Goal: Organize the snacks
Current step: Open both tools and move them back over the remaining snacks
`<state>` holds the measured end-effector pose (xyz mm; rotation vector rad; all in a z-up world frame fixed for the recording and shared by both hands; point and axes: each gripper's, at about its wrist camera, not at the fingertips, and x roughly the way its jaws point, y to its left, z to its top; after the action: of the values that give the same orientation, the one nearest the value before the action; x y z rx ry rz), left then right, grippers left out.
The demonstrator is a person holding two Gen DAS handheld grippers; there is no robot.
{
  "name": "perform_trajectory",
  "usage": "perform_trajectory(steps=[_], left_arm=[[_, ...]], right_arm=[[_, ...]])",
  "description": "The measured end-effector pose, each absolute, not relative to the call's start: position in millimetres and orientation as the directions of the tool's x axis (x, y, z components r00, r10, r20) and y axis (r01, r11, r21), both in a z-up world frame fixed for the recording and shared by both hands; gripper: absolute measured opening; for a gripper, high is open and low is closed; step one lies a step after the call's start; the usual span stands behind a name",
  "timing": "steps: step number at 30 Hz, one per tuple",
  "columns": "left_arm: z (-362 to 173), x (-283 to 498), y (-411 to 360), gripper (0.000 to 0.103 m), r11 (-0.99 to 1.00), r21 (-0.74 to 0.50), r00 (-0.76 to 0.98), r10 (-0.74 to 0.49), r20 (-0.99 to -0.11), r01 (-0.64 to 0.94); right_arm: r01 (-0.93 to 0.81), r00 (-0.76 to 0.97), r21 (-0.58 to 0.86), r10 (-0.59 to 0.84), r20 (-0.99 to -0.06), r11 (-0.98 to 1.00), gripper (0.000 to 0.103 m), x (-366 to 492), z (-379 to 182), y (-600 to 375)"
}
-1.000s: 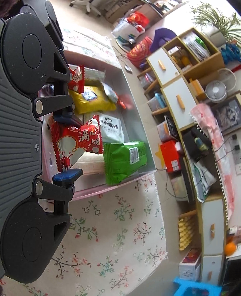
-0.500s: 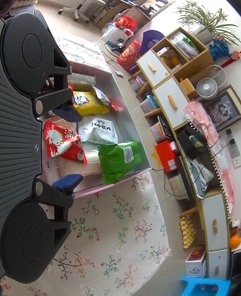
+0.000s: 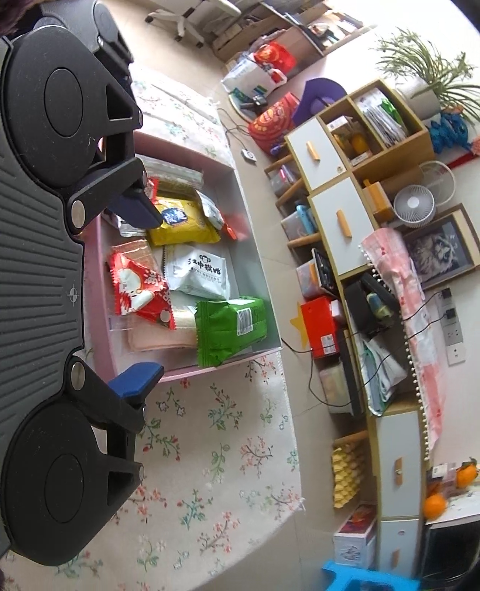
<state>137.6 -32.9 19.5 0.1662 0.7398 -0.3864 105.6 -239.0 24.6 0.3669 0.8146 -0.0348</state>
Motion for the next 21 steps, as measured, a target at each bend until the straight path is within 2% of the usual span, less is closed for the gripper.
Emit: perform_trajectory(steps=[4, 12, 21], left_arm=[[27.0, 129.8, -21.6, 0.102, 0.926, 0.035, 0.683, -0.251, -0.686, 0.375], [26.4, 112.0, 7.4, 0.102, 0.948, 0.089, 0.672, -0.149, -0.725, 0.307], [-1.1, 88.0, 32.9, 0.102, 0.922, 0.083, 0.642, -0.197, -0.741, 0.379]], right_arm=[[0.142, 0.686, 0.277, 0.107, -0.720, 0.950, 0.088, 93.7, 32.0, -234.5], [0.118, 0.649, 0.226, 0.097, -0.755, 0.967, 0.090, 77.3, 31.0, -216.3], [0.073, 0.599, 0.204, 0.121, -0.791, 0.976, 0.091, 72.0, 11.5, -181.6]])
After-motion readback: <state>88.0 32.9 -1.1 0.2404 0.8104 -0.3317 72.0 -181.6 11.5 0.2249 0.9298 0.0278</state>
